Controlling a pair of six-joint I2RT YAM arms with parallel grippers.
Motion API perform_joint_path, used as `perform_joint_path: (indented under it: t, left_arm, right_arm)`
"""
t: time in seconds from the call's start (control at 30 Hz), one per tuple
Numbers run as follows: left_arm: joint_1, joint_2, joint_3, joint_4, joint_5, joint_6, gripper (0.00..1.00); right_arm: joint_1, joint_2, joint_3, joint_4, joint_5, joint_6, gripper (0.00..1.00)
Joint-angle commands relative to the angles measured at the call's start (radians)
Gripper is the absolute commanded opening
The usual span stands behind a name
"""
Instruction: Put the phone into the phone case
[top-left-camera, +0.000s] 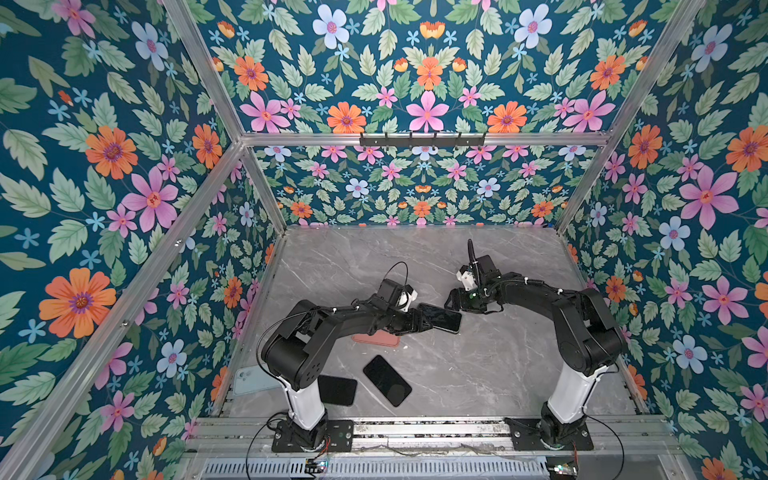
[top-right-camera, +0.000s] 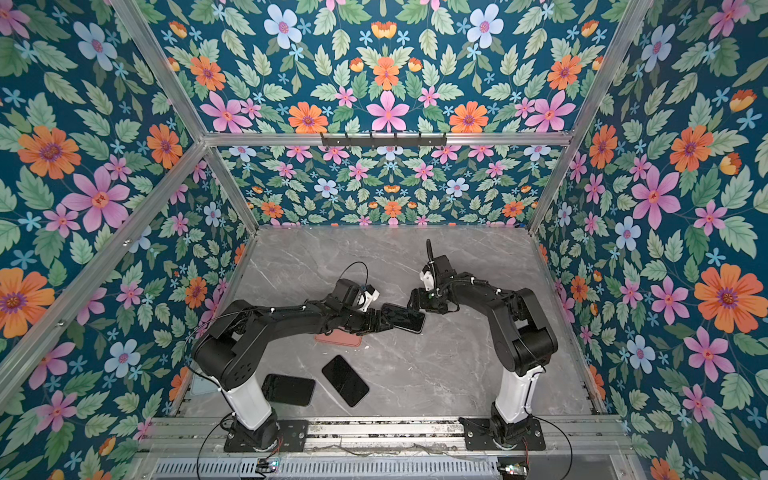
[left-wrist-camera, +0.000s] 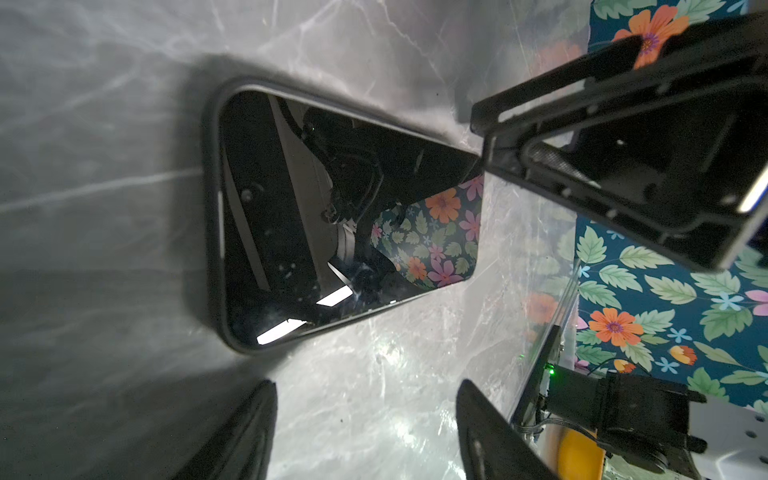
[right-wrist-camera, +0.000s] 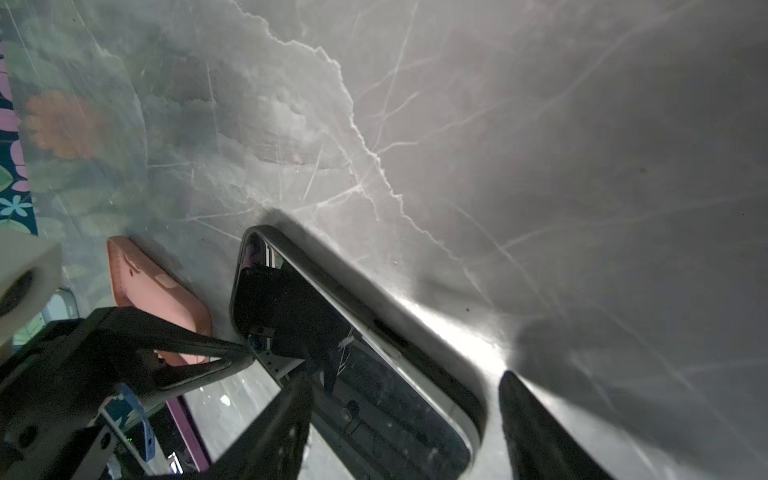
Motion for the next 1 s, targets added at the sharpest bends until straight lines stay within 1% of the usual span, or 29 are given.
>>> perform_joint_path:
  t: [0.0,0.2,0.37,0.47,0.6,0.73,0.93,0.97]
  left_arm:
    - [-0.003,0.016,-0.004,0.013,0.007,-0.024,0.70]
    - [-0.004,0.064,-0.008,0.071,0.023,-0.047,0.67]
    - [-0.003,0.106,0.021,0.086,0.027,-0.047,0.59]
    - [-0.004,0.132,0.057,0.075,0.029,-0.036,0.54]
    - [-0.004,0.170,0.110,0.060,0.036,-0.025,0.50]
    - [-0.004,0.208,0.162,0.045,0.048,-0.012,0.47]
    - [-0.004,0.199,0.159,0.012,0.037,-0.012,0.46]
    - [-0.004,0.189,0.154,-0.010,0.029,-0.014,0.46]
  right_arm:
    - [0.000,0.010,-0.004,0.010,-0.059,-0.025,0.69]
    - [0.002,-0.002,-0.060,0.036,-0.109,-0.002,0.59]
    - [0.015,-0.028,-0.115,0.050,-0.124,0.018,0.54]
    - [0.032,-0.049,-0.144,0.052,-0.128,0.034,0.52]
    - [0.050,-0.088,-0.192,0.066,-0.127,0.067,0.51]
    - [0.057,-0.136,-0.255,0.099,-0.118,0.128,0.49]
    - [0.063,-0.169,-0.310,0.142,-0.082,0.213,0.48]
    - [0.064,-0.209,-0.314,0.136,-0.066,0.232,0.48]
